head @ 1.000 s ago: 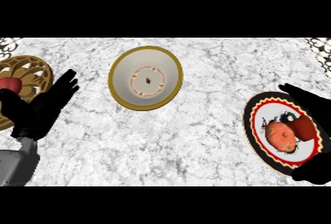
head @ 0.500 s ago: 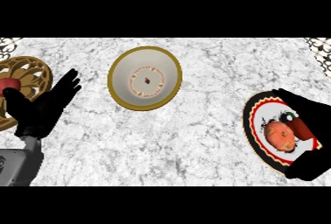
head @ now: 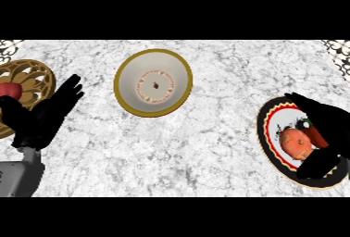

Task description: Pick the squash from the plate and place it in the bowl

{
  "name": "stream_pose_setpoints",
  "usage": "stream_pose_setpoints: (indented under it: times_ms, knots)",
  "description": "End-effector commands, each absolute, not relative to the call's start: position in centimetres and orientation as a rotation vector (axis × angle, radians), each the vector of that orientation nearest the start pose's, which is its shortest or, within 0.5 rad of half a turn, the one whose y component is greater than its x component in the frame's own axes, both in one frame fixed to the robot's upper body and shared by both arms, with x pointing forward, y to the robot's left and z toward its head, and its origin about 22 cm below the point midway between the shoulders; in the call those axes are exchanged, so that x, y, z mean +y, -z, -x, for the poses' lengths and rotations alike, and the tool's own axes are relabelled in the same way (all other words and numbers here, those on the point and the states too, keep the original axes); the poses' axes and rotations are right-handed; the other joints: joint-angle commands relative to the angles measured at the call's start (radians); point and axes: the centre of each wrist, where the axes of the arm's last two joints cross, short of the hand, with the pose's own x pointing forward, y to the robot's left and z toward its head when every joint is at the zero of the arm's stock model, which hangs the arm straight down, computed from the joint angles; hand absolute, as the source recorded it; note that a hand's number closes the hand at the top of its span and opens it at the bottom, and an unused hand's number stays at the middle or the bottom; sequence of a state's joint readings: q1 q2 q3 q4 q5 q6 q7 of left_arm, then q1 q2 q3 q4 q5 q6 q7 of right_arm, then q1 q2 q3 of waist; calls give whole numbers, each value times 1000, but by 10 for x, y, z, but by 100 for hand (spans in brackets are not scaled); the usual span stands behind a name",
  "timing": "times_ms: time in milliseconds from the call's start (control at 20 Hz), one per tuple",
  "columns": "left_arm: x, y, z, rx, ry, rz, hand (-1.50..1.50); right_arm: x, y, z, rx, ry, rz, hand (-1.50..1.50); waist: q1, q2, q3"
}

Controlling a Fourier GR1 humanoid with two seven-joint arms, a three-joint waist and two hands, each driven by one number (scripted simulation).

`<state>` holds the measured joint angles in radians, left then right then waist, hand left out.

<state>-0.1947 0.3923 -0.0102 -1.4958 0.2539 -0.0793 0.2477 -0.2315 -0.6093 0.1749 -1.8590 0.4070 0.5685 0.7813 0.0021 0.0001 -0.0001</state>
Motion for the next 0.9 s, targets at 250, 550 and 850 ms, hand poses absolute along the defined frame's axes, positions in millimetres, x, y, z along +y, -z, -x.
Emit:
stream_pose_setpoints:
  times_ms: [250,550,850]
  knots:
    - [307,-75,-290,-1421,217,-42,0,-284,-142,-266,-832,-1117,787,-150,-2,-1,0]
    - [315,-63,-294,-1430,206,-27,0,-279,-117,-299,-800,-1116,750,-150,3,1,0]
    - [293,-69,-284,-1418,214,-25,0,-279,-99,-293,-775,-1125,767,-150,1,-1,0]
